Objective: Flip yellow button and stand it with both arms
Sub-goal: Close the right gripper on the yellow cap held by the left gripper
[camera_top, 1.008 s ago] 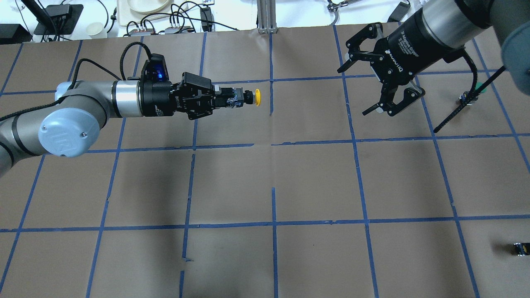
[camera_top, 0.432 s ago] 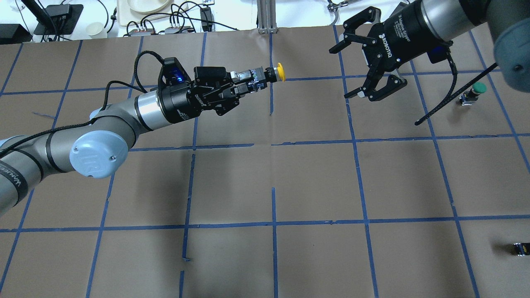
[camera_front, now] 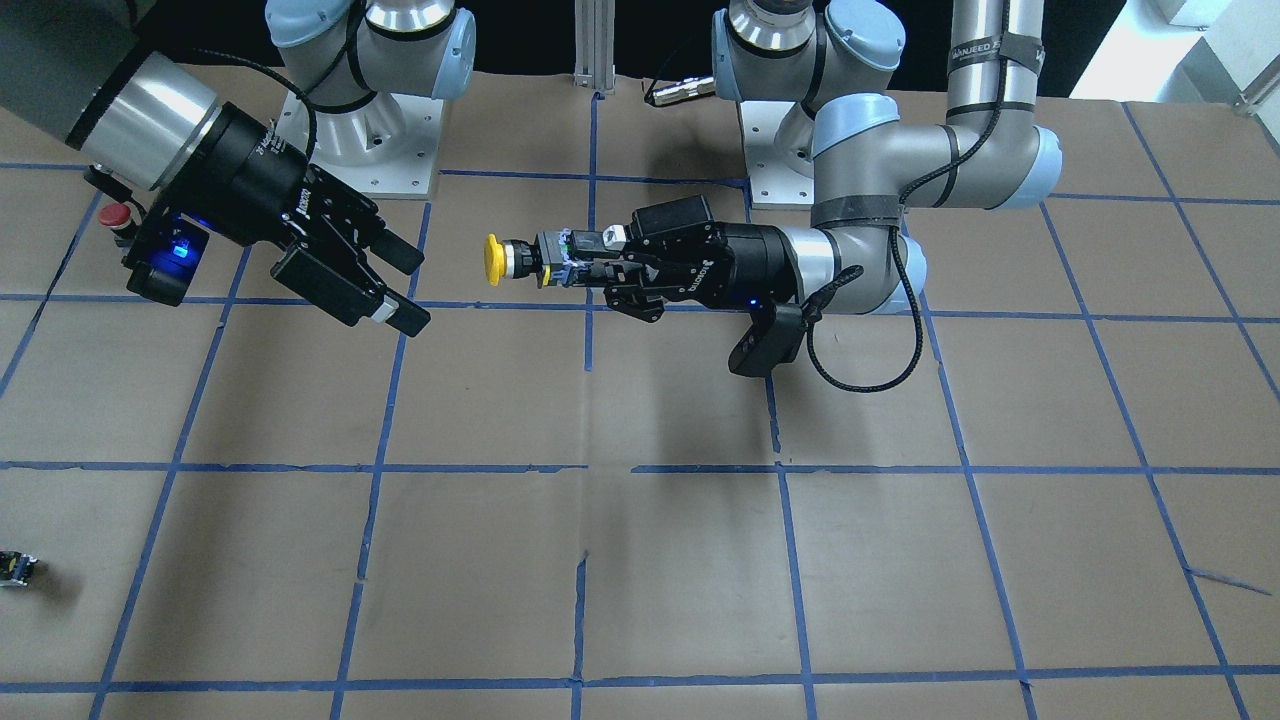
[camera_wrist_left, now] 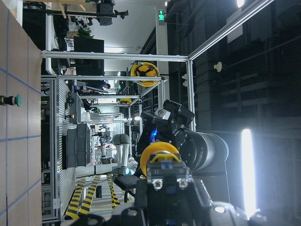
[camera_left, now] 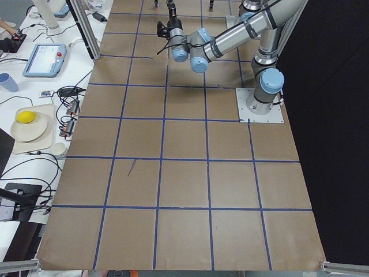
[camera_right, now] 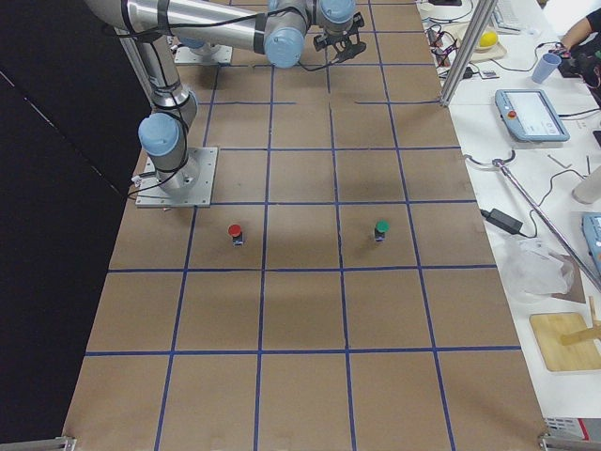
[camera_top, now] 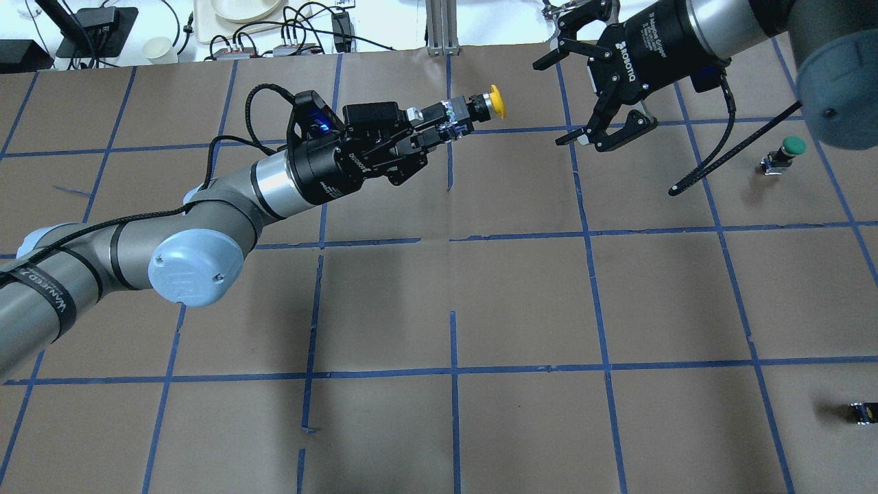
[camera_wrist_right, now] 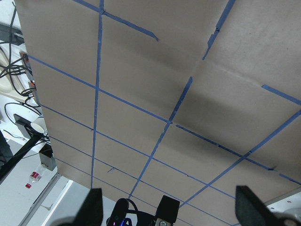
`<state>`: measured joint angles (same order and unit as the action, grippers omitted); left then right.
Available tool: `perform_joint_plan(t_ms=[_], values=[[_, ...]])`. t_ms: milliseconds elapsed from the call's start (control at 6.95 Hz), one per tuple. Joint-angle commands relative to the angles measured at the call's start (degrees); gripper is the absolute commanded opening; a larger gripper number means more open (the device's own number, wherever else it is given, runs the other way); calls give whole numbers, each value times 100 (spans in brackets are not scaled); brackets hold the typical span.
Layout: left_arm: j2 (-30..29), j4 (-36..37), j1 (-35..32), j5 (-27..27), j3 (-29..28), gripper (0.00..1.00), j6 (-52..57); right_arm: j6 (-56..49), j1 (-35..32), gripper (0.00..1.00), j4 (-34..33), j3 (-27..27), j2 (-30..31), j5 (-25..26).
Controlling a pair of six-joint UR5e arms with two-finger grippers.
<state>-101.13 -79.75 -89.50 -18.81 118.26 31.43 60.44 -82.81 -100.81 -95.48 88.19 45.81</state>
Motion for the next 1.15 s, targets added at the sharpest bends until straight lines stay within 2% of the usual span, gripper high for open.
perform_joint_plan(t_ms=[0, 288, 576, 864, 1008], values=[[-74, 284, -182, -314, -57, 3, -6, 73, -182, 100, -106, 38, 14, -37], [-39, 302, -208, -343, -57, 3, -32, 91, -209, 100, -35, 65, 49, -55], [-47, 302, -217, -334, -57, 3, -50, 300, -174, 100, 43, 213, 84, -309], [-12, 302, -217, -325, -57, 3, -50, 346, -165, 97, 517, 372, 163, -310], [5, 311, -217, -325, -57, 3, -50, 346, -209, 95, 527, 364, 190, -319]])
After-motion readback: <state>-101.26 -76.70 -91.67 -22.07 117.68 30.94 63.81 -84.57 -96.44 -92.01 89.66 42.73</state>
